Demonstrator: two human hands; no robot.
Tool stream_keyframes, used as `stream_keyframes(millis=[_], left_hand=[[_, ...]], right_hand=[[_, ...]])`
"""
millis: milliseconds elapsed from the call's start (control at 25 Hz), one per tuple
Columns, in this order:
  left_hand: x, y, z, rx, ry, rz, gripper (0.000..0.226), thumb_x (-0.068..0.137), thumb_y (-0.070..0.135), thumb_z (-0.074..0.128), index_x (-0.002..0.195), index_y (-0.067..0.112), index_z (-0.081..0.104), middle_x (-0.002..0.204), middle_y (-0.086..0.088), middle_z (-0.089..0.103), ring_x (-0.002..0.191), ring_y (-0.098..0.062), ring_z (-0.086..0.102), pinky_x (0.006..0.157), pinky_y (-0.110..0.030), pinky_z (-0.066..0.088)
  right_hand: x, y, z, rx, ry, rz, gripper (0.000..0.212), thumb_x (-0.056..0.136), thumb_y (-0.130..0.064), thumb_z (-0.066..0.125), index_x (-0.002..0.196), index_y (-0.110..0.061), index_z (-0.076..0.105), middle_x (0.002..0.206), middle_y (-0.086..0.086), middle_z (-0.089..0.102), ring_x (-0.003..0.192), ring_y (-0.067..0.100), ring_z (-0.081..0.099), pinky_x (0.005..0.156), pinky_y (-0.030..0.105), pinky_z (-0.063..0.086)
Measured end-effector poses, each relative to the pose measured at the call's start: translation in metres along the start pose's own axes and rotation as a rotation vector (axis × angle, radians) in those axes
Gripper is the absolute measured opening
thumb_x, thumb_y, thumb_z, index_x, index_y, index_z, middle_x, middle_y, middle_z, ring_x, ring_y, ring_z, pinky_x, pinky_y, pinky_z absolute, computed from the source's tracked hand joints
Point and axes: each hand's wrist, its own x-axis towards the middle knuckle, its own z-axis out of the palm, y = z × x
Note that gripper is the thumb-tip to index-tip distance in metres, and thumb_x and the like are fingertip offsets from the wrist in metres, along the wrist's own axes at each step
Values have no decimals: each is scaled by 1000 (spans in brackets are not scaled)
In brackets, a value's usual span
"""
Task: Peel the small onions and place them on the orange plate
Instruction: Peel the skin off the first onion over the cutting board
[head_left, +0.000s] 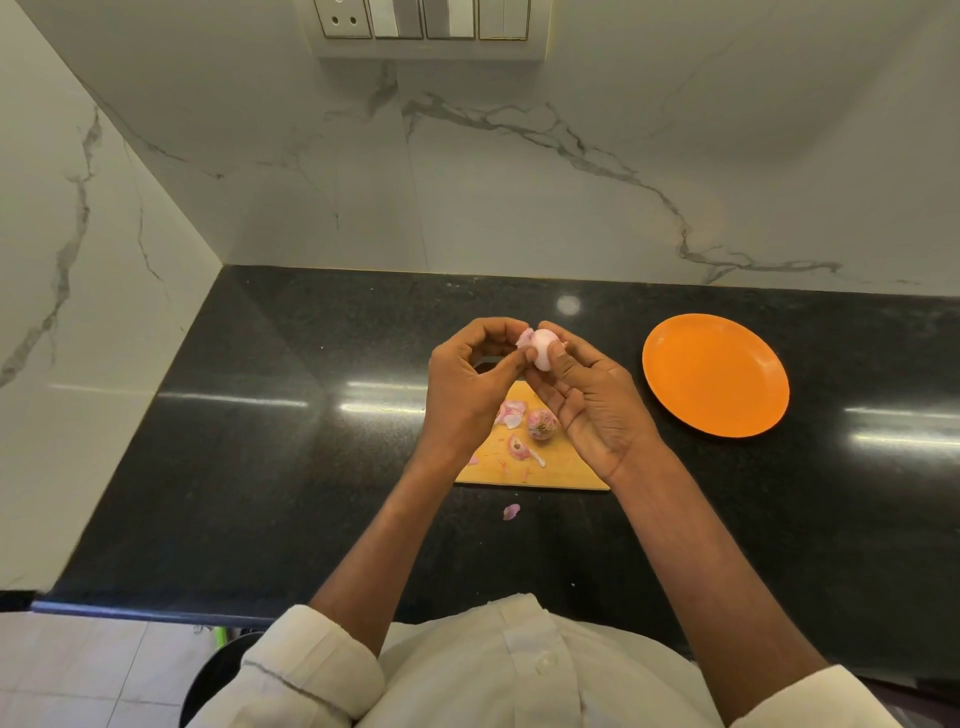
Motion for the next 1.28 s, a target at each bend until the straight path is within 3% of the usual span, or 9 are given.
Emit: stream_keyframes(millis=[240, 480, 880, 1000, 1080, 1200, 1280], left_hand=[[-3, -5, -2, -124, 45, -94, 16, 101, 12, 73, 117, 7, 73, 110, -8, 76, 104, -26, 75, 92, -42, 65], [-5, -6, -4, -210, 2, -161, 24, 98, 12, 77, 122, 8, 74, 115, -9, 75, 108, -29, 74, 94, -42, 64], [-6, -3, -1, 112, -36, -89, 11, 95, 17, 81, 103, 10, 76, 94, -1, 76, 84, -18, 74, 77, -34, 66], [-3, 2, 5, 90, 21, -169, 15, 90, 16, 85, 94, 9, 72, 84, -2, 71, 71, -9, 65, 67, -27, 59], [-4, 3, 10, 76, 68, -207, 14, 87, 13, 85, 89, 10, 71, 78, -1, 67, 66, -8, 59, 64, -29, 56], [-5, 4, 12, 12, 136, -232, 10, 86, 8, 82, 87, 9, 72, 79, -7, 70, 69, -14, 63, 65, -38, 61], [-5, 5, 6, -81, 112, -228, 5, 91, 4, 78, 95, 5, 75, 85, -11, 74, 72, -17, 68, 66, -35, 63]], right_hand=[[1, 1, 3, -117, 51, 31, 28, 105, -19, 60, 131, -14, 71, 123, 12, 76, 114, 27, 74, 89, 38, 60], [1, 3, -1, -59, 67, 41, 30, 104, -16, 62, 132, -9, 70, 121, 14, 76, 103, 22, 75, 87, 33, 61], [3, 4, -4, -242, 104, -4, 26, 99, -19, 70, 124, -14, 75, 114, 7, 79, 105, 25, 77, 84, 33, 62], [3, 6, -3, -272, 81, -37, 27, 98, -10, 68, 124, -12, 75, 118, 6, 78, 110, 23, 76, 89, 37, 64], [3, 7, -3, -313, 71, -66, 28, 98, -7, 67, 124, -13, 75, 118, 5, 78, 113, 24, 75, 94, 42, 63], [3, 7, 1, -319, 50, -90, 29, 98, -6, 67, 124, -14, 75, 119, 4, 78, 114, 23, 75, 95, 43, 62], [4, 5, 3, -243, 37, -67, 29, 98, -8, 66, 126, -12, 74, 120, 6, 78, 114, 24, 75, 94, 41, 63]])
